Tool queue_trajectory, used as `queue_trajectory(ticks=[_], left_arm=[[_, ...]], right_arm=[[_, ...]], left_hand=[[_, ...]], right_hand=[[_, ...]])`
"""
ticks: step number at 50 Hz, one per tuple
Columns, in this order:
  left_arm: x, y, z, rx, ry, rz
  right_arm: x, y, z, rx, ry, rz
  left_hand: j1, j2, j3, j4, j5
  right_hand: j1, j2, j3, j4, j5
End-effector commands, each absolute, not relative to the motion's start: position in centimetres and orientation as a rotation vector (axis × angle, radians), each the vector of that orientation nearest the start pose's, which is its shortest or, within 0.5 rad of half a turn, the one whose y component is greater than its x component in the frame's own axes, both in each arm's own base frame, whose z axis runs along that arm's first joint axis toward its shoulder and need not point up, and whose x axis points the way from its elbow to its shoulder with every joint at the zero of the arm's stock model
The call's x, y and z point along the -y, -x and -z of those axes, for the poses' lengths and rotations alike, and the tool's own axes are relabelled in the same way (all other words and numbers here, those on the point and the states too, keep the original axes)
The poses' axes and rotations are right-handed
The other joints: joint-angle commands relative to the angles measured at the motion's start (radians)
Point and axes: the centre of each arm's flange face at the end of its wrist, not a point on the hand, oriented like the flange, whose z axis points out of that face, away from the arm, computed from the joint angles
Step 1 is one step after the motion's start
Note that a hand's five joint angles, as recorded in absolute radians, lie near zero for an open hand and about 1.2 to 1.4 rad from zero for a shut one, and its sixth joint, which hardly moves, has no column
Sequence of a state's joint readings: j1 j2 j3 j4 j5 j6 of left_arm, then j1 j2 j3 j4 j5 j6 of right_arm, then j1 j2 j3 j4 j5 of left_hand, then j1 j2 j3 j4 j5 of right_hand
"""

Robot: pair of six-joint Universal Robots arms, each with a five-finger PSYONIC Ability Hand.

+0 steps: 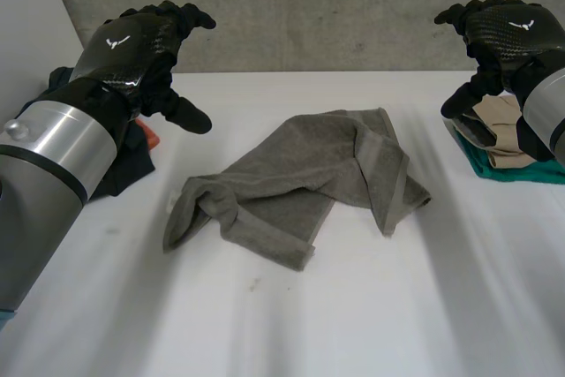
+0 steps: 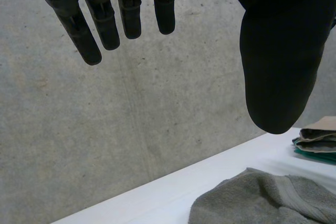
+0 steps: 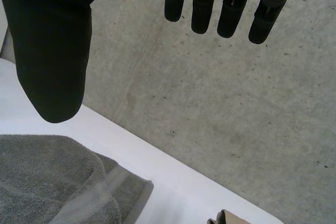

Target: Fold the laundry.

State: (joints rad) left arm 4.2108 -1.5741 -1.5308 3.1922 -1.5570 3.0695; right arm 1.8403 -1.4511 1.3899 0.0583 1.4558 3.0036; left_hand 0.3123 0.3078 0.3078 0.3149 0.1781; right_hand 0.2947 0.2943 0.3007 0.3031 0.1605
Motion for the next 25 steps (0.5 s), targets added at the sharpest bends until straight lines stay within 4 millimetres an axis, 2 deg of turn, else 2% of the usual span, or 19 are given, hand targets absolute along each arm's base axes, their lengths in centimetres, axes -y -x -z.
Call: queue_trajectory(ticks=[1, 11, 15, 19, 20, 23, 25], left_arm=[[21.0, 26.6, -32.9, -2.403, -0.55, 2.59], [20.7, 26.5, -33.1, -2.392, -0.553, 2.603], [20.4, 26.9, -32.6, -2.406, -0.595, 2.579], [19.9, 28.1, -30.7, -2.398, -0.783, 2.479], [19.7, 28.7, -29.4, -2.389, -0.884, 2.409], [19.1, 29.6, -27.6, -2.341, -1.047, 2.318], [18.1, 30.8, -26.0, -2.275, -1.226, 2.231]], right_arm=[[28.3, -22.7, -32.2, -2.027, 0.551, 2.091], [28.3, -22.7, -32.3, -2.024, 0.549, 2.093], [28.2, -22.8, -32.7, -2.008, 0.578, 2.102], [27.6, -23.2, -32.3, -2.033, 0.695, 2.044], [27.3, -23.2, -32.1, -2.044, 0.723, 2.025], [26.6, -23.3, -30.8, -2.098, 0.817, 1.956], [26.4, -23.2, -29.9, -2.137, 0.852, 1.919]], left_hand=[[-0.138, -0.133, -0.133, -0.14, -0.178], [-0.134, -0.13, -0.13, -0.137, -0.174], [-0.108, -0.103, -0.103, -0.11, -0.148], [-0.108, -0.103, -0.103, -0.11, -0.148], [-0.105, -0.1, -0.1, -0.107, -0.145], [-0.096, -0.091, -0.091, -0.098, -0.136], [-0.049, -0.045, -0.045, -0.052, -0.089]], right_hand=[[-0.12, -0.12, -0.126, -0.129, -0.161], [-0.12, -0.12, -0.126, -0.129, -0.161], [-0.12, -0.12, -0.126, -0.129, -0.161], [-0.12, -0.12, -0.126, -0.129, -0.161], [-0.12, -0.12, -0.126, -0.129, -0.161], [-0.12, -0.12, -0.126, -0.129, -0.161], [-0.12, -0.12, -0.126, -0.129, -0.161]])
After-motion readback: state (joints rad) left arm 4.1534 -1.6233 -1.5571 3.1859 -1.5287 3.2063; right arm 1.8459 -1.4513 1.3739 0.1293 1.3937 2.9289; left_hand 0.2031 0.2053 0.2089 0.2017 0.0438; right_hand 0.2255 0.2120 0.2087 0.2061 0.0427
